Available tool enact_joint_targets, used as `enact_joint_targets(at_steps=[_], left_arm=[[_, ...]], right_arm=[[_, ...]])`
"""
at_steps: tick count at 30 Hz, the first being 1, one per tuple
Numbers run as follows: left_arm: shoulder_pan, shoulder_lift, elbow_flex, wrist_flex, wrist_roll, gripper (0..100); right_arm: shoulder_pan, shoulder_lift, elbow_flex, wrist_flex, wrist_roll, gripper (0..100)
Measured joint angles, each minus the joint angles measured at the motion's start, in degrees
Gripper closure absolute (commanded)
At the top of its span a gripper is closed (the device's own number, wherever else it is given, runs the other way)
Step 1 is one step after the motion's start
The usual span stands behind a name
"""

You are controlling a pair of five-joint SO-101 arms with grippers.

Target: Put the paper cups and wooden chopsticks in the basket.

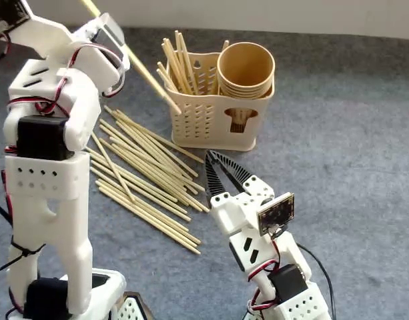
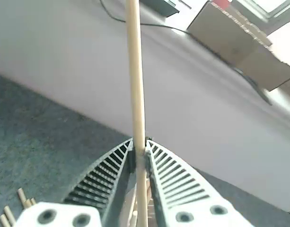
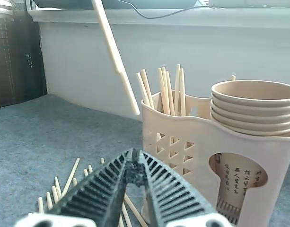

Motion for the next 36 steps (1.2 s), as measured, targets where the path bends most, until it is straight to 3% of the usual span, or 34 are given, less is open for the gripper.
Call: enact_joint_targets(at_steps=[14, 27, 36], left_arm=[[4.2, -0.1, 1.1, -15.3, 0.0, 99], [4.8, 0.0, 26.0, -46.3, -13.8, 99], [10.5, 0.0, 31.7, -48.6, -20.0, 99]], right_arm=[[0.0, 0.0, 0.0, 0.3, 0.0, 99.4], [0.0, 0.0, 0.0, 0.3, 0.0, 99.4], [0.0, 0.0, 0.0, 0.3, 0.0, 99.4]])
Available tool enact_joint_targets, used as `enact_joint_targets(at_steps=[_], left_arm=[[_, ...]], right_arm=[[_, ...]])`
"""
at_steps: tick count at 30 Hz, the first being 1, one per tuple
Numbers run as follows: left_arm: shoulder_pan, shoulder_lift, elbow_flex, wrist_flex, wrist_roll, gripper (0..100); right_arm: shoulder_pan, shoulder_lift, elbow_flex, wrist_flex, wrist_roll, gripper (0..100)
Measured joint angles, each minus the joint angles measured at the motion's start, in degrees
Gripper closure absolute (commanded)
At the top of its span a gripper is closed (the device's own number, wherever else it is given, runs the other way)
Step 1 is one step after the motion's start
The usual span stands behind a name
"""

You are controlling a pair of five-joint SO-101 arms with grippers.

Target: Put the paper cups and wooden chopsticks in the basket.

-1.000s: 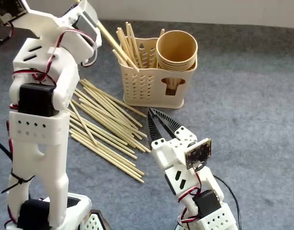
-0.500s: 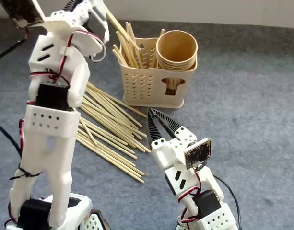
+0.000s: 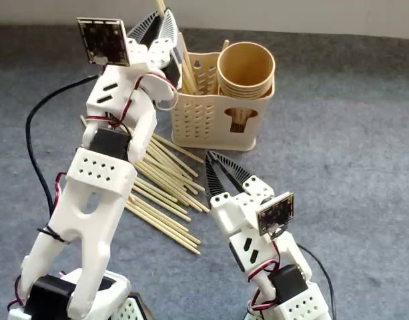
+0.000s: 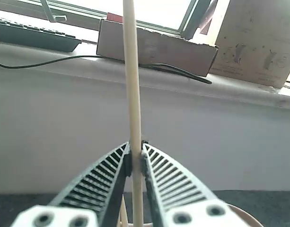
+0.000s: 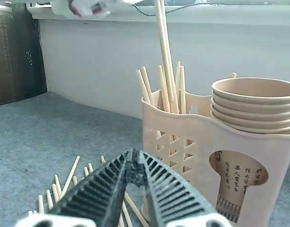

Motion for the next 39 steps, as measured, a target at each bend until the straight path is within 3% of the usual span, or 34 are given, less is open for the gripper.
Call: enact_joint_targets(at_steps=[25, 32, 39], left_arm=[[1.2, -0.1, 16.4, -0.8, -0.1, 99], [1.7, -0.1, 19.7, -0.8, -0.3, 85], [1.7, -0.5, 20.4, -0.9, -0.3, 86]], right_arm=[[0.0, 0.0, 0.0, 1.1, 0.0, 99.4], [-0.1, 0.0, 0.0, 1.2, 0.0, 99.4], [0.1, 0.0, 0.0, 1.2, 0.0, 99.4]])
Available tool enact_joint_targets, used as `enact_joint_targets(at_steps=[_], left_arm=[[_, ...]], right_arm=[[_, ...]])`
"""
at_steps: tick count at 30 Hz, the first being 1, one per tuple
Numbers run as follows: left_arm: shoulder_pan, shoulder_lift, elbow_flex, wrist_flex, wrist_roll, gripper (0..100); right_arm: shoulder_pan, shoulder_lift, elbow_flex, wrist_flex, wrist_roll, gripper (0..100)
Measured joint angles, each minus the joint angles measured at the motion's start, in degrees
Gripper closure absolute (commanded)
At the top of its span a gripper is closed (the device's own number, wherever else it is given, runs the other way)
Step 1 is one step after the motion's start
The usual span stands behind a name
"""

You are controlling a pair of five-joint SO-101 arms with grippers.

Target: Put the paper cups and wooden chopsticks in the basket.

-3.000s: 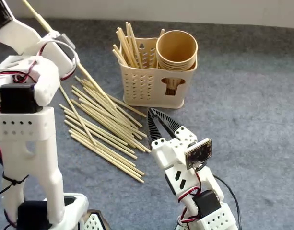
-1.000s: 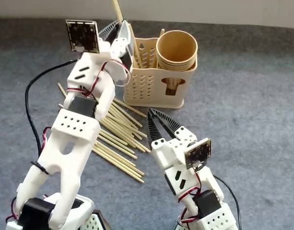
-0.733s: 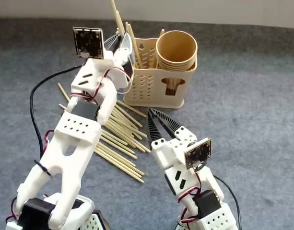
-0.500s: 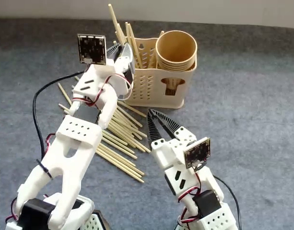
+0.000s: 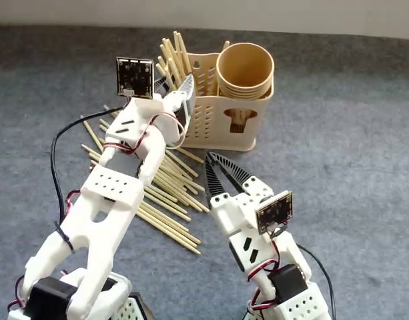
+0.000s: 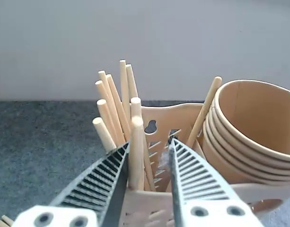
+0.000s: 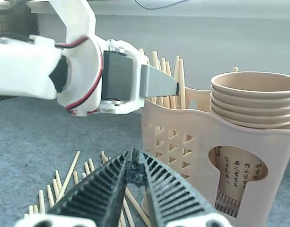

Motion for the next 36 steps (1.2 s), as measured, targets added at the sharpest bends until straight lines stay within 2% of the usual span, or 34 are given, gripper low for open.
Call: enact_joint_targets(at_steps=[9, 13, 21, 29, 36], left_arm=[[-0.2, -2.2, 0.2, 0.1, 0.0, 86], [-0.3, -6.9, 0.9, 0.5, 0.0, 86], [-1.2, -20.0, 3.4, 6.9, 0.6, 86], [-9.5, -29.6, 3.4, 19.8, 4.7, 86], [-17.3, -32.3, 3.4, 33.6, 4.9, 86]], right_arm=[[0.0, 0.0, 0.0, 0.0, 0.0, 99.4], [0.1, 0.0, 0.0, 0.0, 0.0, 99.4], [1.1, 0.0, 0.0, 0.0, 0.0, 99.4], [1.1, 0.0, 0.0, 0.0, 0.0, 99.4], [1.1, 0.0, 0.0, 0.0, 0.0, 99.4]])
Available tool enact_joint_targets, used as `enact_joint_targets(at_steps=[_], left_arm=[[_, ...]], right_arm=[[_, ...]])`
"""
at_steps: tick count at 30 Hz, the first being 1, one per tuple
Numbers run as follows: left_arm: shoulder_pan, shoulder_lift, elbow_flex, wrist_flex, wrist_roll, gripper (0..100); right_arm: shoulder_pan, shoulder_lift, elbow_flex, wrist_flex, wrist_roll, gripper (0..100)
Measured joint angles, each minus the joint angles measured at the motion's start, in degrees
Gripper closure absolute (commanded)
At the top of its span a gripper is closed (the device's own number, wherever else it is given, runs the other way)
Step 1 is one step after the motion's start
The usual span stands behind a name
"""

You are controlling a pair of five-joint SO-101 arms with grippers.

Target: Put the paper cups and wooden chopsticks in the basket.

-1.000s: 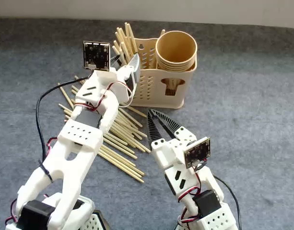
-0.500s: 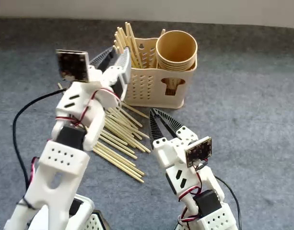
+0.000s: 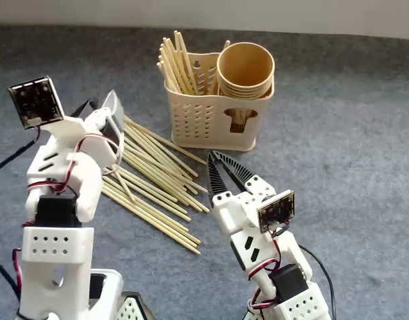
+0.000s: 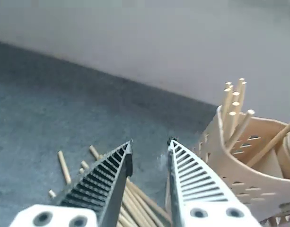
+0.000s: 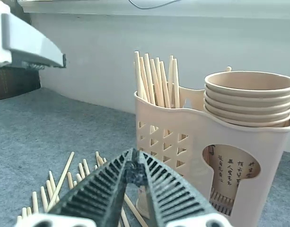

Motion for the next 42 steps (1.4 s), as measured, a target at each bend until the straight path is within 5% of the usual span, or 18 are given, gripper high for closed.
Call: enact_joint_targets(at_steps=[11, 19, 42], left_arm=[[-3.6, 0.0, 0.0, 13.6, 3.6, 86], [-3.6, 1.8, 0.0, 14.8, 4.0, 86], [-11.2, 50.0, -22.2, 14.9, 4.0, 86]], right_arm=[[0.0, 0.0, 0.0, 0.0, 0.0, 99.4], [0.0, 0.0, 0.0, 0.0, 0.0, 99.4], [0.0, 0.0, 0.0, 0.0, 0.0, 99.4]])
